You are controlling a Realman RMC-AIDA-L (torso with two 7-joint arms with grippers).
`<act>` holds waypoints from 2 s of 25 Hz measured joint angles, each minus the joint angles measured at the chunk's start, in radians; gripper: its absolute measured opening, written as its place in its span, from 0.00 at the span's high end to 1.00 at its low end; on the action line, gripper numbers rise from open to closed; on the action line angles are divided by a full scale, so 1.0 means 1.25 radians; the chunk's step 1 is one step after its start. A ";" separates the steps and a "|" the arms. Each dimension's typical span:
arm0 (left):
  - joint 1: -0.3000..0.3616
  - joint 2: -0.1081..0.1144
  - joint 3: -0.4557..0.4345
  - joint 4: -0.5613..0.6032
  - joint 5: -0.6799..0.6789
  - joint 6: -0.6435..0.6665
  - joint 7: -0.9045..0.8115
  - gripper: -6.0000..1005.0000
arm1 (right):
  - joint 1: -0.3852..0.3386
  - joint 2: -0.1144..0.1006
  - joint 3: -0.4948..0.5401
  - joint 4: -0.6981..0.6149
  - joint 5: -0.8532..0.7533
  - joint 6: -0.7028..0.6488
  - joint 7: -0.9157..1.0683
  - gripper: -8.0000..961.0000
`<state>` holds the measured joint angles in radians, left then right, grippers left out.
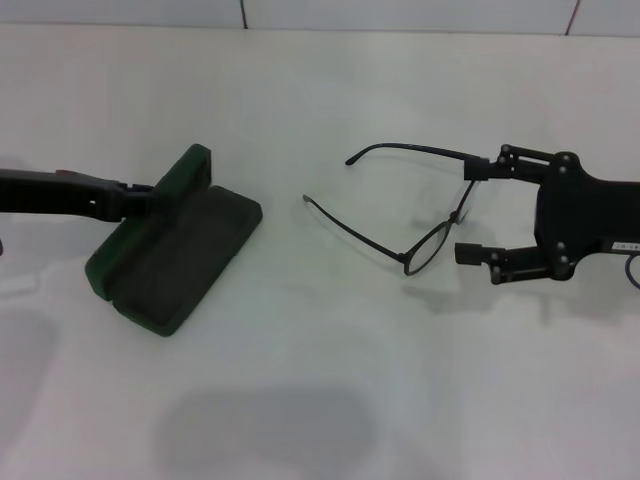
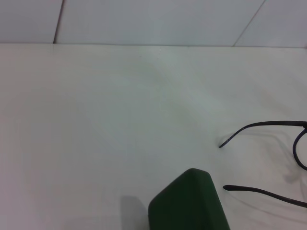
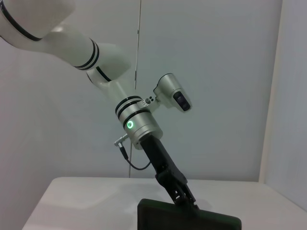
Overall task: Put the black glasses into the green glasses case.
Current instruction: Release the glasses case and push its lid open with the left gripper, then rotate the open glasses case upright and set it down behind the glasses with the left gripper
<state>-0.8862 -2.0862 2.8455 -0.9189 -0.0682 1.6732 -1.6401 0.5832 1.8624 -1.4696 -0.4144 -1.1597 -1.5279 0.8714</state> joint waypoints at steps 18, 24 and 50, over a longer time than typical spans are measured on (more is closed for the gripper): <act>-0.157 0.014 0.001 0.013 0.073 0.003 0.204 0.93 | -0.060 0.015 0.001 -0.029 0.001 -0.009 -0.036 0.08; -0.168 0.001 0.001 0.002 0.105 0.005 0.128 0.84 | -0.066 0.014 0.015 -0.030 0.000 -0.009 -0.038 0.08; -0.058 -0.002 0.001 -0.016 0.097 0.015 0.045 0.40 | -0.035 0.007 0.018 -0.031 -0.031 0.008 -0.059 0.08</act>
<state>-0.9589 -2.0891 2.8470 -0.9394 0.0525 1.6922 -1.5839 0.5394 1.8711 -1.4465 -0.4525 -1.1982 -1.5184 0.7974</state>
